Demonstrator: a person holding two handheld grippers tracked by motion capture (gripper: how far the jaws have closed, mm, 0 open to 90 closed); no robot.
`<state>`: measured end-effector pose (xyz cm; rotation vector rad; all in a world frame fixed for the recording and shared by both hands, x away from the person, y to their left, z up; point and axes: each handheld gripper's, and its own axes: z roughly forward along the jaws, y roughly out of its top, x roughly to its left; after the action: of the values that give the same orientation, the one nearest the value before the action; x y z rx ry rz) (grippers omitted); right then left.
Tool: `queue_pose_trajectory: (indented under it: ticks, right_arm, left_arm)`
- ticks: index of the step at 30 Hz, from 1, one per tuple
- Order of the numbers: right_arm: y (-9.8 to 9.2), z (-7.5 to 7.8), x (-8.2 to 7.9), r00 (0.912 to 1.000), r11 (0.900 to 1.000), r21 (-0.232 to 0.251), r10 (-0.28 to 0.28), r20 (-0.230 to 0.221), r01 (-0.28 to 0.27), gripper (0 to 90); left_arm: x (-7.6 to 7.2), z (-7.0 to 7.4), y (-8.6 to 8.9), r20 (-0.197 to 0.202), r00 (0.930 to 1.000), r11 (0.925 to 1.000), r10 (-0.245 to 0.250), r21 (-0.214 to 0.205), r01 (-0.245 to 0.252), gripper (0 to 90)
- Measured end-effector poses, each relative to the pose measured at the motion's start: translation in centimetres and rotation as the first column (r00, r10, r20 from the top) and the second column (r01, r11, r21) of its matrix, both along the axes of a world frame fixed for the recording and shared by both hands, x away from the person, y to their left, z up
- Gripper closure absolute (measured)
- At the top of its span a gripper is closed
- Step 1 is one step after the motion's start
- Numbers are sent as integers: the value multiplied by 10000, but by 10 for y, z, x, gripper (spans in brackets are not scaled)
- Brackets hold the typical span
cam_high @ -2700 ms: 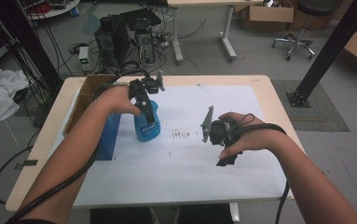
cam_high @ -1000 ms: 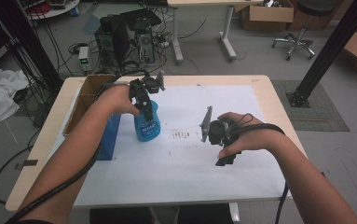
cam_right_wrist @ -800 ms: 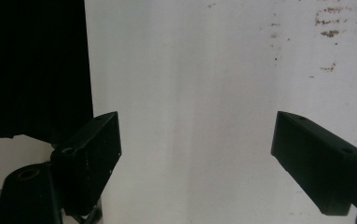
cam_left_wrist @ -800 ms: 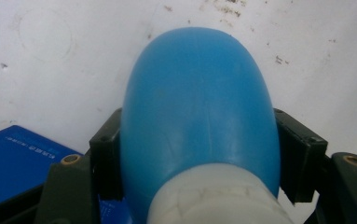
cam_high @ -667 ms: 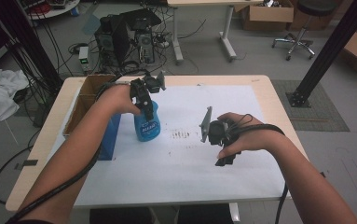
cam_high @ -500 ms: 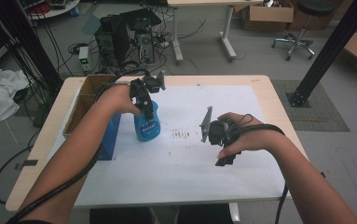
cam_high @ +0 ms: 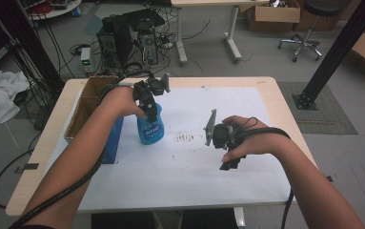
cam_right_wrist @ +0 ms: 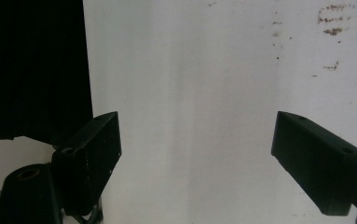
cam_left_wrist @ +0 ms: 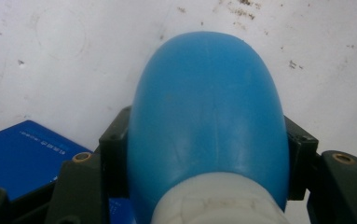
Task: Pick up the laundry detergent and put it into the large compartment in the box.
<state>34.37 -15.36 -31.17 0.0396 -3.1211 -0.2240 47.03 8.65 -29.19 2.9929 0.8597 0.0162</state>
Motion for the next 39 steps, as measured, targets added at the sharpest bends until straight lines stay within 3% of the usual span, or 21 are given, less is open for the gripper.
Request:
queue_pose_trajectory:
  ticks: [10,18,28,33,39]
  right_arm:
    - [1,1,-1,10000,10000,93,10,-39,-10,161]
    - [-2,4,-2,10000,9999,162,-12,64,11,160]
    - [-2,6,-4,9998,9999,120,90,174,-92,162]
    - [-2,9,-5,9996,9997,213,113,259,-119,161]
    - [-1,10,-4,9994,9996,229,165,320,-172,161]
  left_arm:
    - [0,6,-2,-24,9990,9988,457,200,-457,382]
    - [-4,44,3,-82,9939,9939,1101,-81,-1102,382]
    - [-17,87,11,-84,9826,9825,1857,182,-1855,381]
    - [-20,106,19,-467,9695,9704,2408,-103,-2415,381]
    - [-27,131,25,-323,9596,9599,2793,-140,-2799,381]
